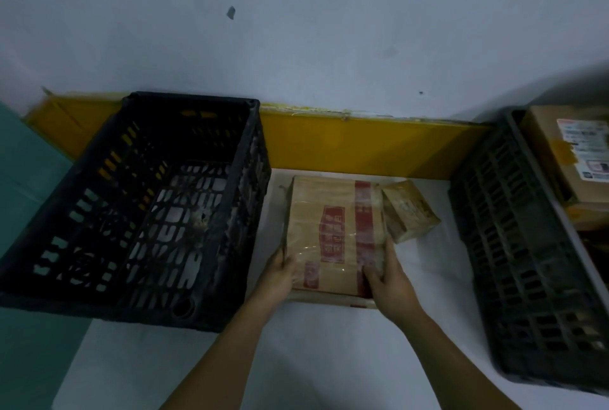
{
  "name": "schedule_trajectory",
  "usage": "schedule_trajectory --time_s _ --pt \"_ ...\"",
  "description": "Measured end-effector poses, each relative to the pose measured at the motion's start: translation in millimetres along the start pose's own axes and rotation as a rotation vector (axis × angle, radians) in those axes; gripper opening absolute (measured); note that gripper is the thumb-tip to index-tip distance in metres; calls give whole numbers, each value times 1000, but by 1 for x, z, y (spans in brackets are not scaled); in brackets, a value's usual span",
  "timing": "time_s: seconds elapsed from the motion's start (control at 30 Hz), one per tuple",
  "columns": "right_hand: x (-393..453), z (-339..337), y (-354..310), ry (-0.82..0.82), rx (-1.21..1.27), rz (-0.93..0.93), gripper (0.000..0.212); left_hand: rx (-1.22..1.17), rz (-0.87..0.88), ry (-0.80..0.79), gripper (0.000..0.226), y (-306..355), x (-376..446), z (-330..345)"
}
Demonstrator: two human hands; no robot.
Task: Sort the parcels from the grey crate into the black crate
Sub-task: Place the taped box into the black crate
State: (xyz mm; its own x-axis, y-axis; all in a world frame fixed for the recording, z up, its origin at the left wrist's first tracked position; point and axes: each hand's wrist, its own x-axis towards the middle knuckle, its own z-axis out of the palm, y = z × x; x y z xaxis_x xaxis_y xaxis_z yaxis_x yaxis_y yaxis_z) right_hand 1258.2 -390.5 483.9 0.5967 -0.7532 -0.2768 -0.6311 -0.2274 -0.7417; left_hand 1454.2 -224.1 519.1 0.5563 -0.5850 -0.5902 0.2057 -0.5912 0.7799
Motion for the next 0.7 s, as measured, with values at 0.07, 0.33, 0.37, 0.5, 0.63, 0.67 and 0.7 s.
schedule_trajectory --time_s 0.07,0.33,0.37,0.5,0.63,0.67,0.7 --pt "5 4 8 -13 -143 26 86 79 -10 8 46 -5 3 -3" --pt "16 -22 -1 -24 -340 5 72 21 -110 135 79 -5 -1 3" --pt "17 -28 -2 -49 -313 -14 68 5 -65 193 69 1 -11 4" --pt "11 -46 -16 -140 -28 86 52 42 187 415 21 8 -46 6" --pt "1 -43 -25 -301 271 284 66 112 403 461 28 8 -48 3" --pt "2 -40 -19 -317 170 286 69 161 428 460 38 8 -47 4" --pt "5 -38 -14 -325 79 265 73 206 413 447 57 11 -48 5"
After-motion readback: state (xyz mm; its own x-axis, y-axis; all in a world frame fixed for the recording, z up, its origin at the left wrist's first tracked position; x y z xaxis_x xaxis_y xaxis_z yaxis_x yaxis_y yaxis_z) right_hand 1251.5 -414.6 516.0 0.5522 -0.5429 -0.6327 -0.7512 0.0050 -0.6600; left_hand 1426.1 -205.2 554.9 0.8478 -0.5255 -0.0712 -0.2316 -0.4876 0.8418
